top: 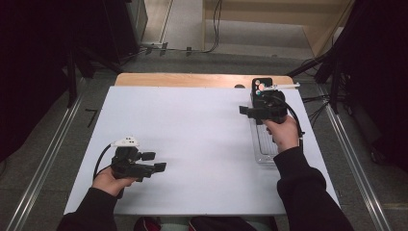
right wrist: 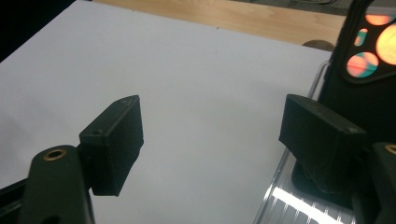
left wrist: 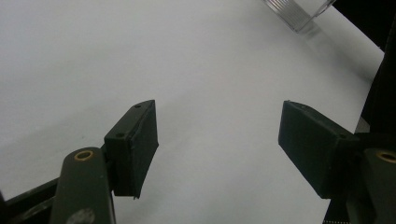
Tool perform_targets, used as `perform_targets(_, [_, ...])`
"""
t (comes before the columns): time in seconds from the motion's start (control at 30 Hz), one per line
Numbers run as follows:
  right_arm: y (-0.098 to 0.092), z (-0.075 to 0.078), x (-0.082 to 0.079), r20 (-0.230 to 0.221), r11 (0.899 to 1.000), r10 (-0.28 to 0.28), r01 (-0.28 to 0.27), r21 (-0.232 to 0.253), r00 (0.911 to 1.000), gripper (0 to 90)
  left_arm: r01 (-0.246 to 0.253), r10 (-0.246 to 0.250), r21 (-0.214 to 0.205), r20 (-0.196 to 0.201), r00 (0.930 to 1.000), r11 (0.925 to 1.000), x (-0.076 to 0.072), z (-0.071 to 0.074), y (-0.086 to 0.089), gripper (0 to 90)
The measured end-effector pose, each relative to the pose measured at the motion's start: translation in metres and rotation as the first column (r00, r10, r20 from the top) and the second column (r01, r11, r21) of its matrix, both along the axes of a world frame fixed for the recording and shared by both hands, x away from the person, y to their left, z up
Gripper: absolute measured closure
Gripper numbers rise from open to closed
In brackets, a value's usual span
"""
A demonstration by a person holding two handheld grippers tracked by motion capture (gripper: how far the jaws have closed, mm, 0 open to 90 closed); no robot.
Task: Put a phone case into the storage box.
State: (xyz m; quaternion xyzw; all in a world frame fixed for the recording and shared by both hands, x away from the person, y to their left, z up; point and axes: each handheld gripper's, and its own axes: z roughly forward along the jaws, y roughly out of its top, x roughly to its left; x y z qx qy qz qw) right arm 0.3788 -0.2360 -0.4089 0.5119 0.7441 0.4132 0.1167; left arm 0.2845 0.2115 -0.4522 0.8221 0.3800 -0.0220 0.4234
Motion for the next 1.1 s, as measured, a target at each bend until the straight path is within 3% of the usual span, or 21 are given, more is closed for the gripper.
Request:
perform_targets(0.43, [0.008,0.007,-0.026,0.0,0.993,0.119,-0.119,-0.001,0.993,19.9,0.0,0.0,-0.006,0.003,1.0,1.0,-0.001,0.002,0.0,28.5])
perform_targets(0.73, [0.01,-0.001,-0.043,-0.004,0.989,0.144,-0.144,-0.018,0.9896,20.0,0.007,-0.007,-0.012,0.007,1.0,0.9999,-0.001,0.002,0.0,28.5])
perform_targets(1.1, [0.013,-0.013,-0.063,-0.042,0.976,0.218,-0.219,-0.015,0.9749,19.9,0.008,-0.008,-0.018,0.013,0.9999,0.9998,-0.003,0.002,0.003,28.5])
